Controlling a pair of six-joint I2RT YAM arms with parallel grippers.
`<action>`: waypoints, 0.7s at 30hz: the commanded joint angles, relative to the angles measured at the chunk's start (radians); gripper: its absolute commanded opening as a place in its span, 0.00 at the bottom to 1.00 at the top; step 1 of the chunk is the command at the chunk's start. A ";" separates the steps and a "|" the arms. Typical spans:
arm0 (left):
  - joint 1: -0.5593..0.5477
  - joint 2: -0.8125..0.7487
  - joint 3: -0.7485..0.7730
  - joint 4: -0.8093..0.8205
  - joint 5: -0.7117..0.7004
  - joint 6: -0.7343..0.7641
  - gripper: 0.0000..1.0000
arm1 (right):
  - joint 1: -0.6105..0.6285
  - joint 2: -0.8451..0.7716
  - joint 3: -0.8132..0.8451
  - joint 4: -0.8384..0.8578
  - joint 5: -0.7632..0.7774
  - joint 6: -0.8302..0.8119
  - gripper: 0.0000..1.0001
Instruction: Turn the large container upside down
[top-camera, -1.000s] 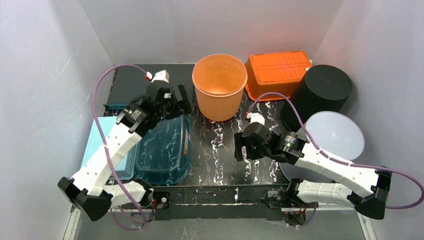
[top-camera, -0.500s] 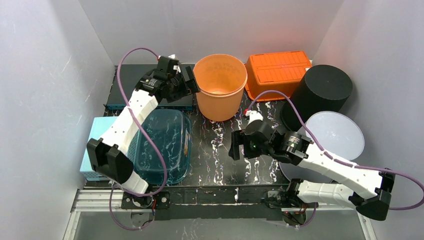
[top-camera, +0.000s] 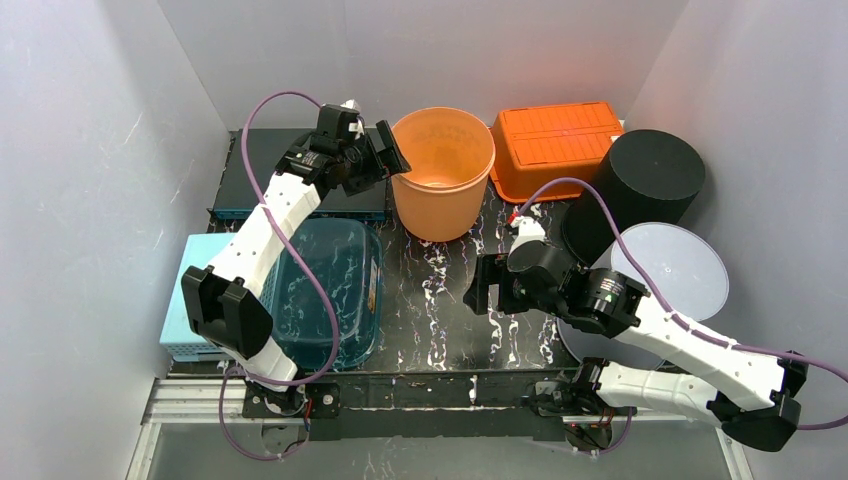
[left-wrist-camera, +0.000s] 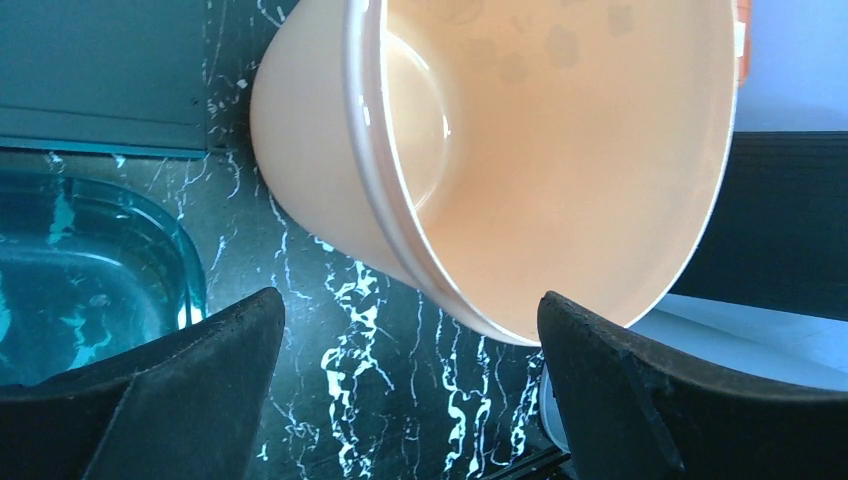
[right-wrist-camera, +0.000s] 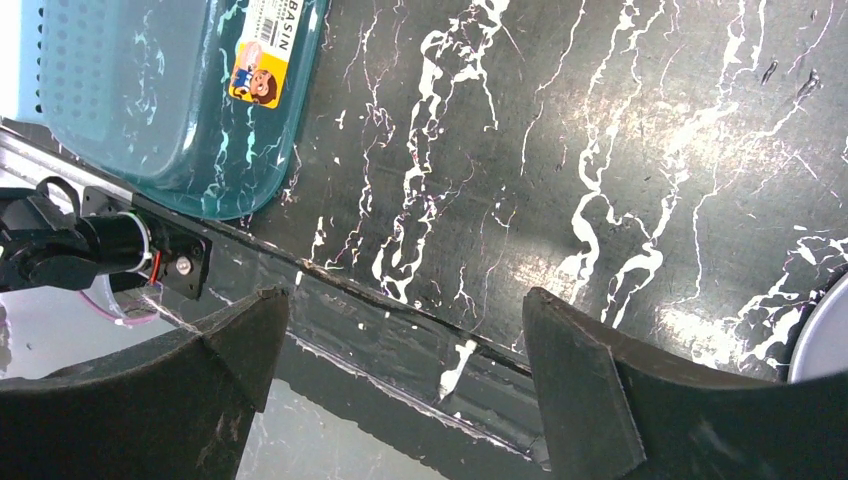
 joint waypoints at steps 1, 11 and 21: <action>0.011 -0.041 -0.005 0.058 0.036 -0.037 0.95 | 0.004 -0.016 0.016 0.007 0.032 0.017 0.95; 0.021 -0.011 -0.102 0.070 0.072 -0.008 0.67 | 0.004 -0.016 0.018 -0.004 0.073 0.053 0.95; 0.021 -0.107 -0.234 0.056 0.079 0.023 0.49 | 0.004 0.007 0.093 0.019 0.175 0.037 0.97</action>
